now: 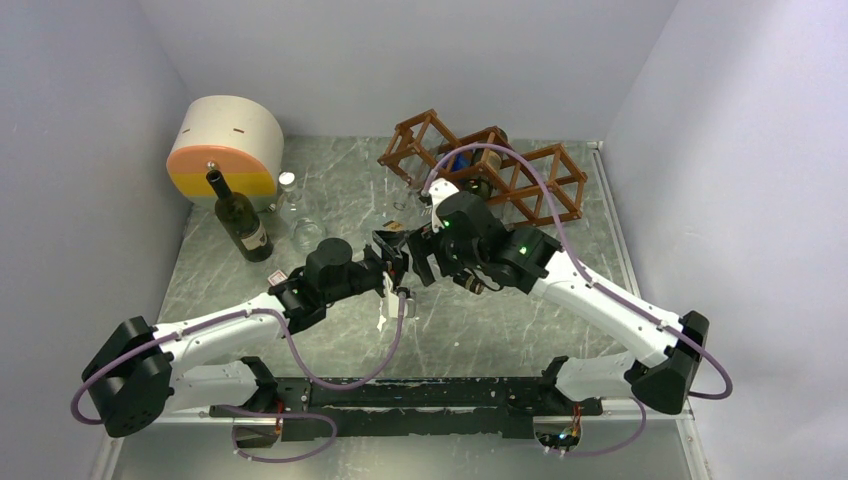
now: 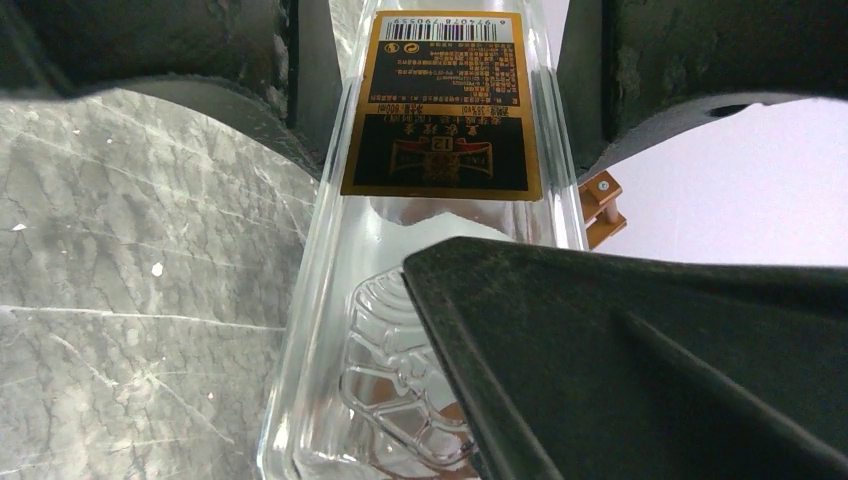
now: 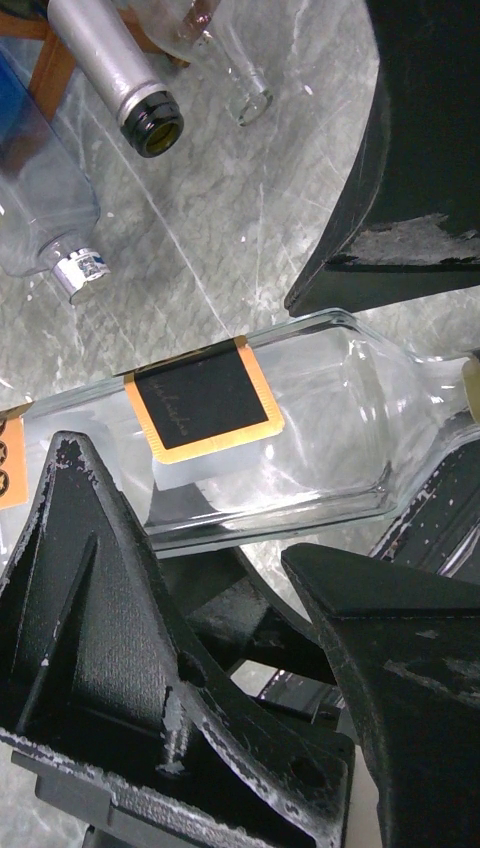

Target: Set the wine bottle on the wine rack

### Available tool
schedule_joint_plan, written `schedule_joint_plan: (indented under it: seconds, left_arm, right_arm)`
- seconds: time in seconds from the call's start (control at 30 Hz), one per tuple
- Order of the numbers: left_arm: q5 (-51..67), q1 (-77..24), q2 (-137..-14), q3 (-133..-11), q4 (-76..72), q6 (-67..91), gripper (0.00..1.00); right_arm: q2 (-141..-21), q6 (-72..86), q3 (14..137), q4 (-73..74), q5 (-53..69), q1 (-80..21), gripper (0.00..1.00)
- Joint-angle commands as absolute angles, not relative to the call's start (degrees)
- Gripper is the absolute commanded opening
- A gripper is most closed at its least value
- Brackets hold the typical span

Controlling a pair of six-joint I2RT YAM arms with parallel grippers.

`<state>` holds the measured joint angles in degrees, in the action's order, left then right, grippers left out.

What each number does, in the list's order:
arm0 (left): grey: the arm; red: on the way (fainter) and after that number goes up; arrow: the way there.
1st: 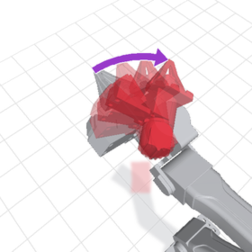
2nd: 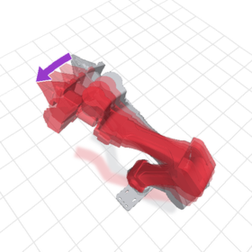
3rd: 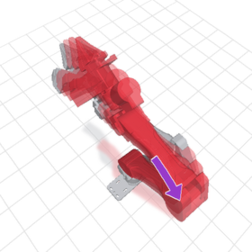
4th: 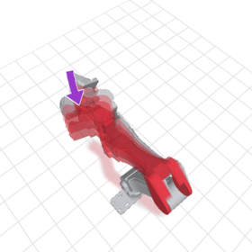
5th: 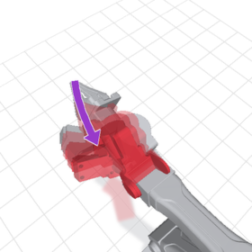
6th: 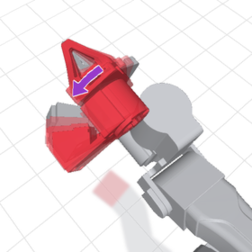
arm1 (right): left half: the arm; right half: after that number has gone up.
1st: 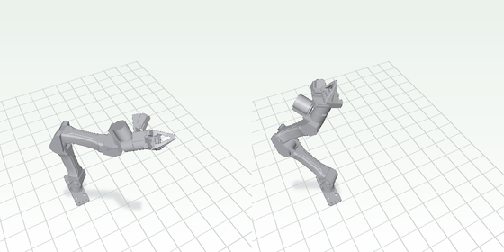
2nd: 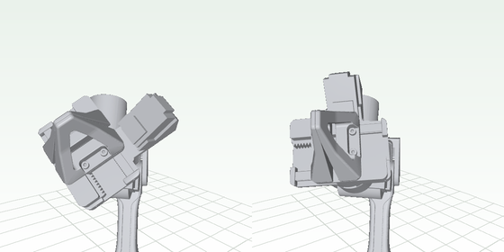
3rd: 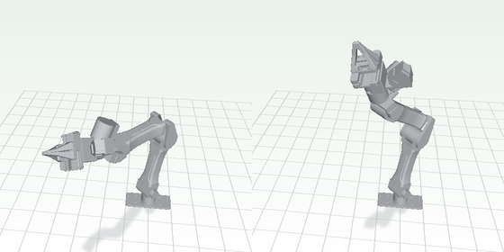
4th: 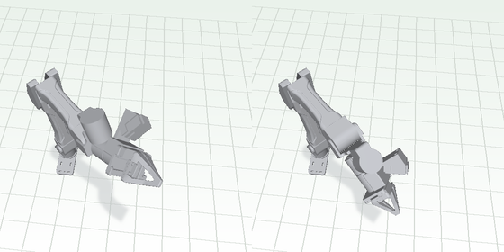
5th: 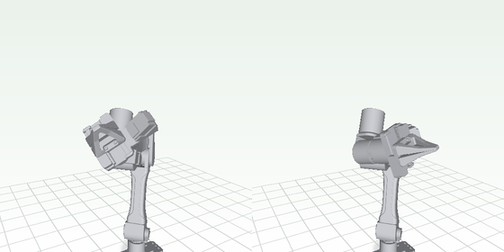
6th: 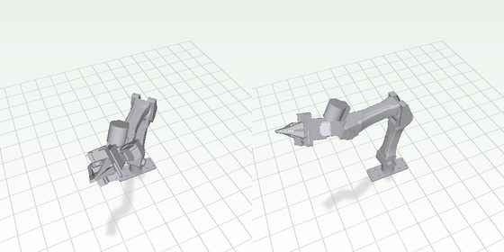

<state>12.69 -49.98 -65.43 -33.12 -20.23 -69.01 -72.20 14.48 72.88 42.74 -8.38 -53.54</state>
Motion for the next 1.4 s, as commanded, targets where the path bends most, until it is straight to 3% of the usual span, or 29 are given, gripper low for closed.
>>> schedule_joint_plan:
  seconds: [0.0,0.23,0.3,0.4,0.43,0.5,0.53,0.57,0.77,0.97,1.2,1.37]
  left_arm:
    - [14.7,-50.8,-61.3,-35.8,-35.9,-69.4,0.07]
    - [14.4,-50.8,-60.7,-35.9,-35.3,-68.8,0.07]
    - [14.2,-50.8,-60.7,-35.9,-35.0,-68.8,0.07]
    - [13.7,-50.8,-60.9,-35.9,-35.1,-68.4,0.11]
    - [13.6,-50.8,-60.8,-35.9,-35.4,-67.7,0.18]
    - [13.2,-50.8,-61.1,-35.6,-36.7,-65.5,0.51]
    - [13.1,-50.8,-61.3,-35.1,-37.6,-64.4,0.88]
    - [13.0,-50.8,-61.6,-34.7,-38.3,-63.5,0.97]
    - [13.5,-50.8,-60.3,-33.8,-35.7,-56.6,0.95]
    - [15.2,-50.8,-57.3,-35.6,-32.8,-40.0,0.95]
    - [6.1,-50.9,-55.2,-35.0,-32.7,-15.6,0.95]
    - [-0.9,-50.8,-54.1,-38.1,-21.8,1.8,0.95]
  right_arm:
    - [-74.3,15.5,72.0,40.8,-3.5,-54.4,0.86]
    - [-75.5,15.5,72.9,41.4,-3.3,-54.4,0.82]
    - [-75.0,15.6,72.9,41.0,-4.2,-54.5,0.67]
    - [-73.7,16.1,73.0,40.3,-6.1,-54.4,0.37]
    - [-73.2,16.4,73.2,40.3,-6.9,-54.5,0.24]
    - [-72.4,16.7,73.5,40.2,-8.9,-54.5,0.08]
    - [-71.9,16.9,73.5,40.0,-10.1,-54.4,0.02]
    - [-71.2,17.3,73.5,39.7,-11.5,-54.5,0.0]
    - [-65.9,19.0,73.1,37.3,-19.6,-54.4,0.0]
    - [-60.9,21.8,72.8,37.7,-29.3,-54.4,0.0]
    - [-55.9,26.2,72.1,41.9,-35.6,-54.5,0.0]
    - [-52.7,33.5,70.6,47.6,-39.8,-54.5,0.0]
